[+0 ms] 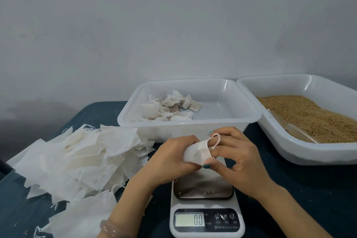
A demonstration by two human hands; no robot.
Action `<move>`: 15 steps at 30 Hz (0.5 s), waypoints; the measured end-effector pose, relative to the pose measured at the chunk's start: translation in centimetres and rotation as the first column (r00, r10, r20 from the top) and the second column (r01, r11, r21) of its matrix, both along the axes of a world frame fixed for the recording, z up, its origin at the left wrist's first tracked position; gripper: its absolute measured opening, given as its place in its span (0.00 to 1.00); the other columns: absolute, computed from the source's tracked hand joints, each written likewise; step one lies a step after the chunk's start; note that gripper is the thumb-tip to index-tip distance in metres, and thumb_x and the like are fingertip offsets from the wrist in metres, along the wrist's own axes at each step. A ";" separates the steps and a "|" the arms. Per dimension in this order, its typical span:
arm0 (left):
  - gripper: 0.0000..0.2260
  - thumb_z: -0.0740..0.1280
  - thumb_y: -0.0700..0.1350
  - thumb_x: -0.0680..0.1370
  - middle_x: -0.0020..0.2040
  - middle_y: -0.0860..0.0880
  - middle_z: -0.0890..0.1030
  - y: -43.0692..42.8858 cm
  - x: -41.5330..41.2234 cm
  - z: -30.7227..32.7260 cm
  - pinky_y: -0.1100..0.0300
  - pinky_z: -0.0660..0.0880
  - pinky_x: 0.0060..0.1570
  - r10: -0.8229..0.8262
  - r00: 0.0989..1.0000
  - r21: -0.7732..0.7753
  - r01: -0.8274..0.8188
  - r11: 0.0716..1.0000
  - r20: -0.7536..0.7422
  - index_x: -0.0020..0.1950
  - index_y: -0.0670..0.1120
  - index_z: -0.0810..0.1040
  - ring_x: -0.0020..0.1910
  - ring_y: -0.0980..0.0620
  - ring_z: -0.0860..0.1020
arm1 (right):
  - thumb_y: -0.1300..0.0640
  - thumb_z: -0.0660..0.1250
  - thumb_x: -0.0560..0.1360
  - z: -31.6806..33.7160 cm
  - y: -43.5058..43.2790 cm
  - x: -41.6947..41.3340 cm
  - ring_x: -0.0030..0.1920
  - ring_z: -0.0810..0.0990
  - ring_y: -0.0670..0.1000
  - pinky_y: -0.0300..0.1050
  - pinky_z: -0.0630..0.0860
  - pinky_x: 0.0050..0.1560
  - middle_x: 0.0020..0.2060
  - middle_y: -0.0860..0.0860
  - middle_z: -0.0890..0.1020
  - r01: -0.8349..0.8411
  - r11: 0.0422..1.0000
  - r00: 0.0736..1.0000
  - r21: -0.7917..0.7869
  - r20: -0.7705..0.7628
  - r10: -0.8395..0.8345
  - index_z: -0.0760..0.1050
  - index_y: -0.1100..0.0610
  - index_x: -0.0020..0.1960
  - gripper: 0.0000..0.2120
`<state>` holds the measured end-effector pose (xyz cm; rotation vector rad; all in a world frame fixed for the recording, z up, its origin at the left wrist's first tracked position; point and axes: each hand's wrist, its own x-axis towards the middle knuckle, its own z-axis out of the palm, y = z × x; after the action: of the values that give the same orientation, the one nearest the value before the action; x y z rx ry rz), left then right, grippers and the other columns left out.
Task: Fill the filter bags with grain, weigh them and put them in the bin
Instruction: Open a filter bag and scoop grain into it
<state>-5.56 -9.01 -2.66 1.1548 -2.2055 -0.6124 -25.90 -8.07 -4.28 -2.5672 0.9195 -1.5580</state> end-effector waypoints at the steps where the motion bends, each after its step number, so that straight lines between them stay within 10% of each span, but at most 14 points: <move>1: 0.06 0.68 0.55 0.69 0.38 0.60 0.79 0.0 0.0 0.0 0.57 0.74 0.37 0.004 1.000 0.001 -0.004 1.000 -0.005 0.44 0.59 0.75 0.39 0.58 0.78 | 0.44 0.70 0.76 0.1 0.0 0.0 0.57 0.78 0.50 0.50 0.76 0.52 0.46 0.39 0.82 0.010 1.000 1.000 -0.005 0.012 -0.010 0.83 0.53 0.41 0.13; 10: 0.06 0.69 0.54 0.70 0.38 0.60 0.78 -0.4 0.3 -0.5 0.55 0.73 0.38 0.155 0.988 -0.011 -0.155 0.988 -0.025 0.43 0.57 0.74 0.38 0.57 0.76 | 0.51 0.59 0.79 1.2 0.0 -0.7 0.48 0.77 0.45 0.35 0.73 0.47 0.42 0.45 0.80 0.255 0.955 0.911 0.152 0.294 -0.290 0.79 0.53 0.43 0.12; 15: 0.06 0.70 0.52 0.72 0.37 0.61 0.77 -0.5 0.6 -0.7 0.58 0.70 0.36 0.170 0.985 -0.028 -0.170 0.985 -0.002 0.41 0.57 0.73 0.36 0.59 0.75 | 0.58 0.64 0.76 2.9 -1.6 -3.4 0.52 0.73 0.45 0.37 0.67 0.50 0.48 0.42 0.79 0.497 0.835 0.824 0.236 0.172 -0.539 0.76 0.51 0.51 0.06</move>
<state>-4.96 -9.48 -3.34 1.3119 -2.0819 -0.5080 -29.25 -9.62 -1.36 -2.0437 1.7448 -1.7273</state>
